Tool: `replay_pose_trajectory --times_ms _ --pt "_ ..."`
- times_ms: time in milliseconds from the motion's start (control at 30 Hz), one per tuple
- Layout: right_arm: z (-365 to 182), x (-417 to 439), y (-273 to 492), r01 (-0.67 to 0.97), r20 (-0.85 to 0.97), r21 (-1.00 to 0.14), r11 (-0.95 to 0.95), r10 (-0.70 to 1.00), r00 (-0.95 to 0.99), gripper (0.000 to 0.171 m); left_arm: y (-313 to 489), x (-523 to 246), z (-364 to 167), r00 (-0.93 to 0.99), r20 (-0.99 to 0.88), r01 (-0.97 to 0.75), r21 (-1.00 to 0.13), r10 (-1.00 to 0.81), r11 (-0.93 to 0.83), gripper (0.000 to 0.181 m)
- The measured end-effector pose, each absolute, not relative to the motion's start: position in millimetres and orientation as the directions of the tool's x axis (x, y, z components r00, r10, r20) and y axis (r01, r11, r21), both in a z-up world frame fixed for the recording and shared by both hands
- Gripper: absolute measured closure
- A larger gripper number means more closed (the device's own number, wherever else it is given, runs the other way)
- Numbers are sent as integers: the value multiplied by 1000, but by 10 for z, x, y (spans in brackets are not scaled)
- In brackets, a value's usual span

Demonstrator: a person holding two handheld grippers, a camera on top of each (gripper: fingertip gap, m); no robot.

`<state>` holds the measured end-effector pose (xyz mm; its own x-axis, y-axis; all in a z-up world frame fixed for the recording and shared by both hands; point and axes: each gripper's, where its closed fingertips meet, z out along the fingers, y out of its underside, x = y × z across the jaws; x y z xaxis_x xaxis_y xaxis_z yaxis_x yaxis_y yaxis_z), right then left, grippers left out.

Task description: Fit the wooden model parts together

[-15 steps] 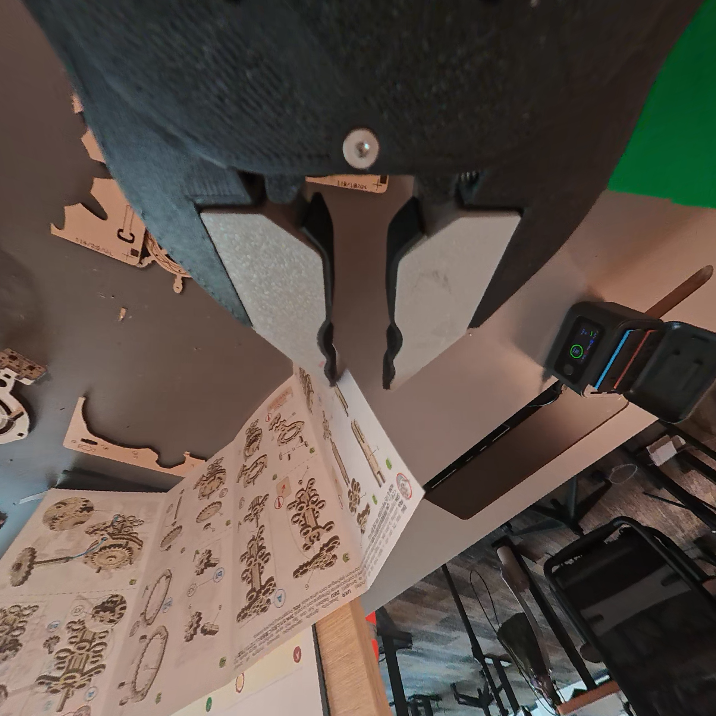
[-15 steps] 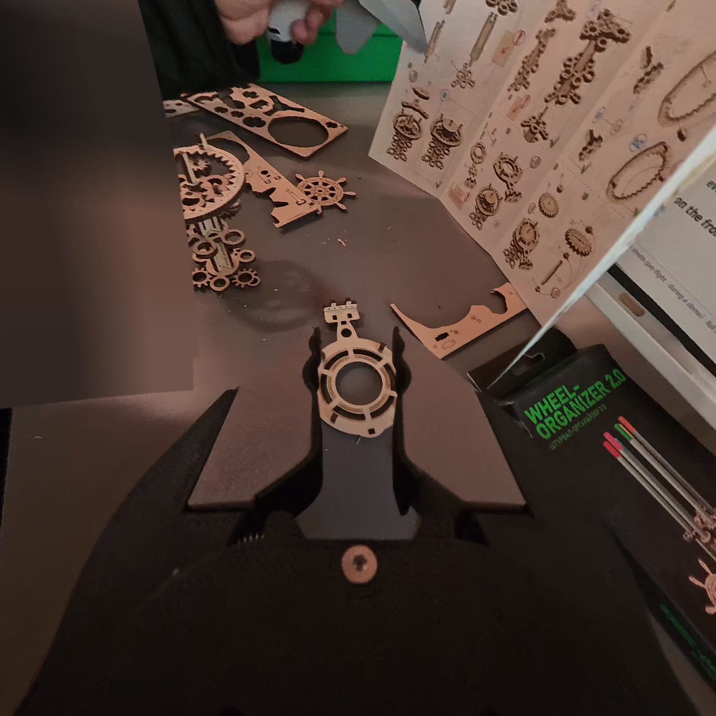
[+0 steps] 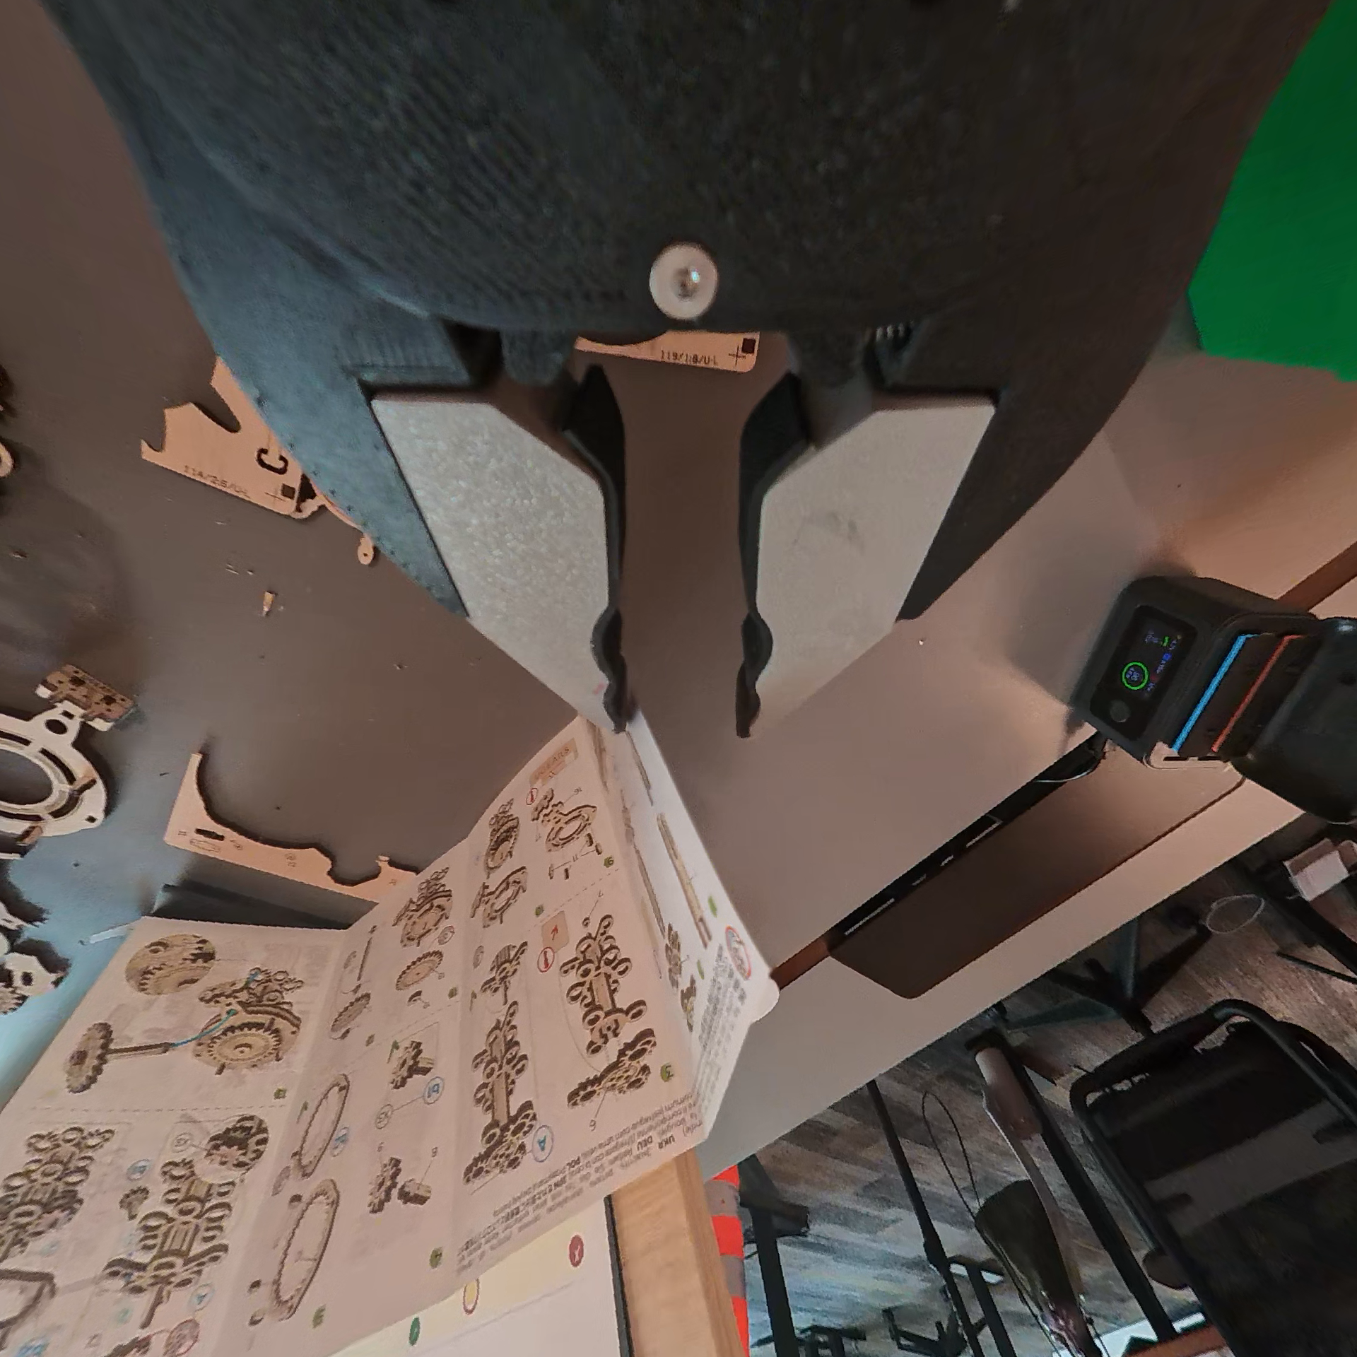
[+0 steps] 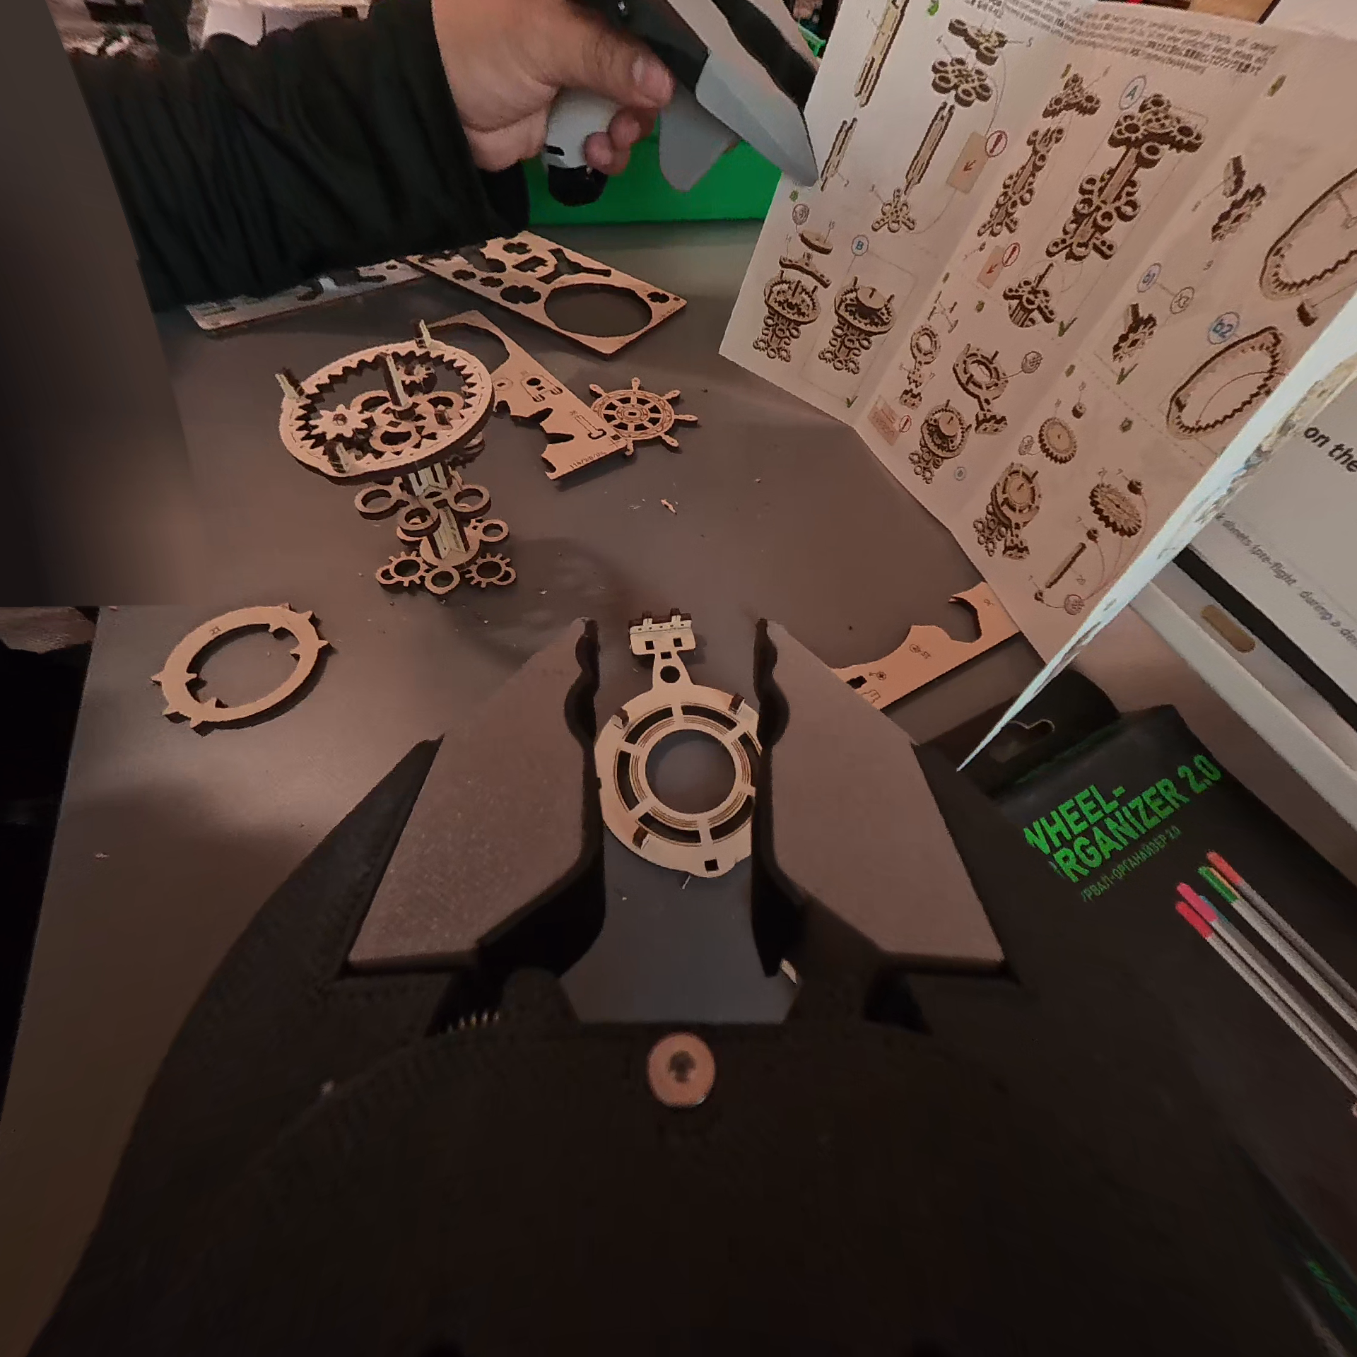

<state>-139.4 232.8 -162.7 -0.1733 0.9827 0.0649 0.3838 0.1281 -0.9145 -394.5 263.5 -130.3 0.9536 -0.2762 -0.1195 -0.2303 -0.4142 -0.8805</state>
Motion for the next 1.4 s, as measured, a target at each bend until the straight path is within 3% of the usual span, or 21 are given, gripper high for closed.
replay_pose_trajectory --times_ms 433,700,933,1200,1400 --pt "-1652 -1380 2293 377 46 -917 129 974 -222 129 2556 -3895 -993 949 -132 -239 -894 -287 -378 128" --pt "-1595 -1380 1876 341 29 -923 177 918 -396 104 2067 -3821 -632 934 -167 -289 -875 -317 -389 116" --pt "-1404 -1693 1408 321 1 -928 190 861 -509 58 1567 -3771 -539 937 -195 -306 -856 -289 -415 117" --pt "-1579 -2025 1230 375 104 -869 322 861 -498 72 974 -3661 -965 962 -108 -222 -842 -250 -492 119" --pt "-1631 -2045 1268 391 68 -871 297 862 -503 79 660 -3698 -1245 976 -56 -161 -835 -210 -526 119"
